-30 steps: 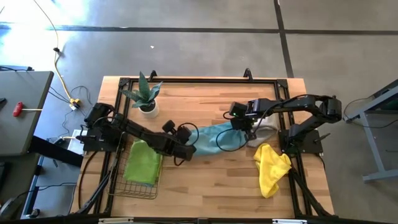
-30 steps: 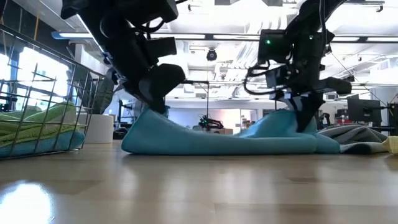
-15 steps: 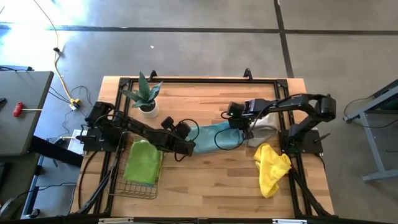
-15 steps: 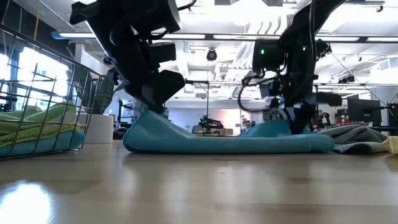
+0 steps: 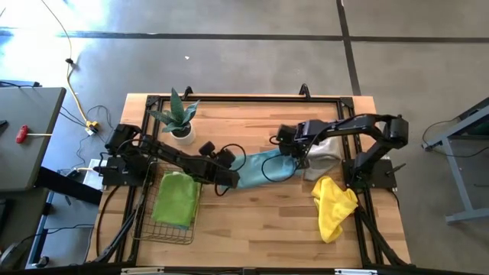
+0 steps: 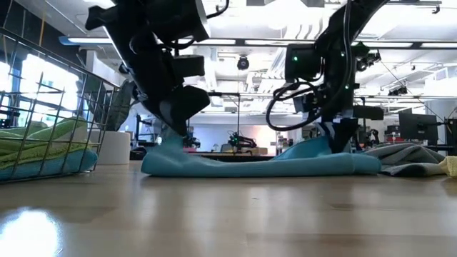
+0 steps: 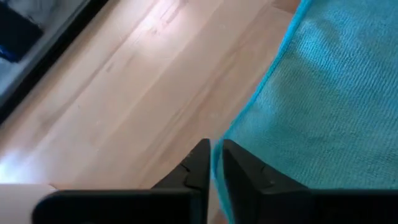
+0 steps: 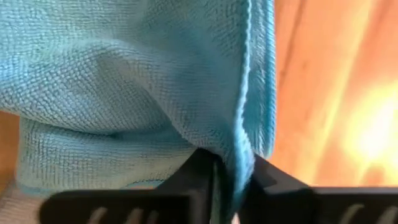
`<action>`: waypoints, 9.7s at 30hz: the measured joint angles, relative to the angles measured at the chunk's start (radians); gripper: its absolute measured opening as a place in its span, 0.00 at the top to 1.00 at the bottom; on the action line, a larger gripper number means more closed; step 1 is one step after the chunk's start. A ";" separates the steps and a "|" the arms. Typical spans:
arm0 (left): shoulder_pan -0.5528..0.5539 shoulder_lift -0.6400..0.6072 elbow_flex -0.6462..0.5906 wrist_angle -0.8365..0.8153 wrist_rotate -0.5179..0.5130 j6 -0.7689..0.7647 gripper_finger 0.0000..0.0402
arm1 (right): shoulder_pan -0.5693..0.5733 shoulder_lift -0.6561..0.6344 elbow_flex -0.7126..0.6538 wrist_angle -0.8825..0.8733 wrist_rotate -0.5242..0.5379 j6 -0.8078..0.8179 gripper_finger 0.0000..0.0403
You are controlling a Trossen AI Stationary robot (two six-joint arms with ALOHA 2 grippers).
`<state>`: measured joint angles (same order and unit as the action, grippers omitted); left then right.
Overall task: Fold microfiber towels
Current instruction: Fold the blue microfiber towel
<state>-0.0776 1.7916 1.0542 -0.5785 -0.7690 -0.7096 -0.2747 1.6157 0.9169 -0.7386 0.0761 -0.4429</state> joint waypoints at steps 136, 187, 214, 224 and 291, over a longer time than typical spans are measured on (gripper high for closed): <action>0.007 -0.004 -0.125 0.130 0.343 0.291 0.77 | 0.302 -0.292 -0.458 0.386 0.311 0.369 0.57; -0.282 -0.285 0.105 0.128 0.388 0.232 0.84 | 0.386 0.078 0.103 0.285 0.487 -0.117 1.00; -0.479 -0.315 0.104 0.133 0.284 0.136 0.84 | 0.509 0.566 0.735 0.369 0.473 -0.112 1.00; -0.518 -0.323 0.104 0.135 0.252 0.117 0.84 | 0.476 0.566 0.691 0.592 0.318 -0.052 1.00; -0.139 -0.093 0.103 0.109 0.187 0.456 0.84 | 0.212 -0.003 -0.159 0.682 -0.072 0.283 0.62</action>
<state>-0.2162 1.6984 1.1576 -0.4695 -0.5819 -0.2540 -0.0628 1.6124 0.7582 -0.0568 0.0046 -0.1599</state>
